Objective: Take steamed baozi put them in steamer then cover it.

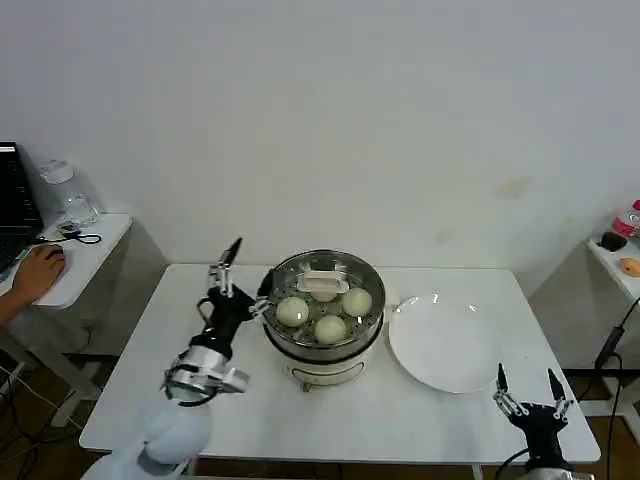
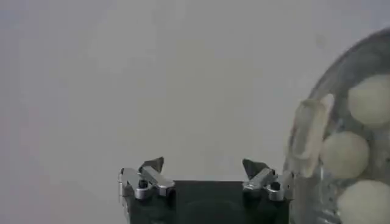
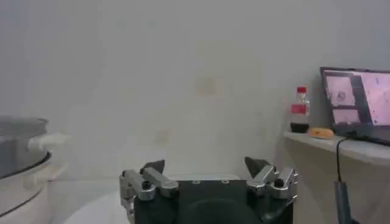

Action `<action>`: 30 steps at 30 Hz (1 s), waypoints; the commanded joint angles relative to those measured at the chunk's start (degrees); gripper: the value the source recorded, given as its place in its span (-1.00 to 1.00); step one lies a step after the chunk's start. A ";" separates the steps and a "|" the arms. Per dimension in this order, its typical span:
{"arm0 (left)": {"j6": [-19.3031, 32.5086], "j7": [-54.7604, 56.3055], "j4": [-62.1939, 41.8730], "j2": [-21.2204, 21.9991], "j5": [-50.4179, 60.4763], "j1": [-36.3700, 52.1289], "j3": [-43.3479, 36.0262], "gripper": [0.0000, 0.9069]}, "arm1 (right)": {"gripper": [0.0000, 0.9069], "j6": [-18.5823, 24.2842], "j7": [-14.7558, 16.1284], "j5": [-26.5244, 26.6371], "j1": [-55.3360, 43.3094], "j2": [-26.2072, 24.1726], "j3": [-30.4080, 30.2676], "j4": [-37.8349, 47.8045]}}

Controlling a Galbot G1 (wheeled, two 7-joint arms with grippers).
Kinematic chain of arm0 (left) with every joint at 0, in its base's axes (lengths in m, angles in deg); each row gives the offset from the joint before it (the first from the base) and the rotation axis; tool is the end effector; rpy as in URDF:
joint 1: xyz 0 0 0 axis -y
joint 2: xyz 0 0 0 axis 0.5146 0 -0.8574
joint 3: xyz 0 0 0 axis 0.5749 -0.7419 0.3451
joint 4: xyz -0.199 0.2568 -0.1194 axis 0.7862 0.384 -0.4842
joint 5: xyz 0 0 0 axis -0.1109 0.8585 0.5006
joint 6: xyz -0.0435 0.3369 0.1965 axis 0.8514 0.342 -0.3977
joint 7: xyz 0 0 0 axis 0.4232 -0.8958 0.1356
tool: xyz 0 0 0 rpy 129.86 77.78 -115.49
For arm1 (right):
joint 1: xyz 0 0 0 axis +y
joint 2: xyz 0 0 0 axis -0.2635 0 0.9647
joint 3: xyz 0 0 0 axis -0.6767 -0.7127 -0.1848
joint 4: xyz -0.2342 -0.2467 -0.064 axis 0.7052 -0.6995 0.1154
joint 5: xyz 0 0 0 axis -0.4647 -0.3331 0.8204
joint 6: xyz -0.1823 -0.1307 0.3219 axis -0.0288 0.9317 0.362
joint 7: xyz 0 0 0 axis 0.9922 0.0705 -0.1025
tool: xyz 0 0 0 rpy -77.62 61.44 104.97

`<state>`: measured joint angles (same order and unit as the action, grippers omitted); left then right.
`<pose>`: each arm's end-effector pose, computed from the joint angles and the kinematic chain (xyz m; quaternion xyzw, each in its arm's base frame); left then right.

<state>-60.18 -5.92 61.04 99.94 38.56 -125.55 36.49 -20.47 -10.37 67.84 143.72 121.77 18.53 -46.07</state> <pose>0.3087 -0.0100 -0.2145 0.0644 0.8650 0.4706 0.1621 0.1685 -0.1304 -0.3528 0.0982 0.9949 -0.0201 0.0094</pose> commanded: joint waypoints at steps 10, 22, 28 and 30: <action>30.19 -4.48 -7.89 11.16 -33.03 -11.98 24.26 1.00 | 1.00 -0.69 -0.18 -0.49 -1.11 -0.97 -0.41 0.40; 34.58 -11.85 -13.67 15.81 -39.96 -19.35 28.43 1.00 | 1.00 -1.63 0.49 -0.37 -1.61 -1.60 -1.39 0.52; 38.35 -13.27 -16.29 16.14 -40.65 -20.77 28.67 1.00 | 1.00 -1.76 0.63 -0.38 -1.72 -1.89 -1.63 0.20; 38.81 -13.29 -16.48 16.22 -40.71 -20.86 28.69 1.00 | 1.00 -1.74 0.72 -0.41 -1.67 -1.91 -1.62 0.23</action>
<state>-27.24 -15.79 48.16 113.88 2.51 -142.94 62.49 -22.08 -9.88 67.50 142.08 119.95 16.96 -45.76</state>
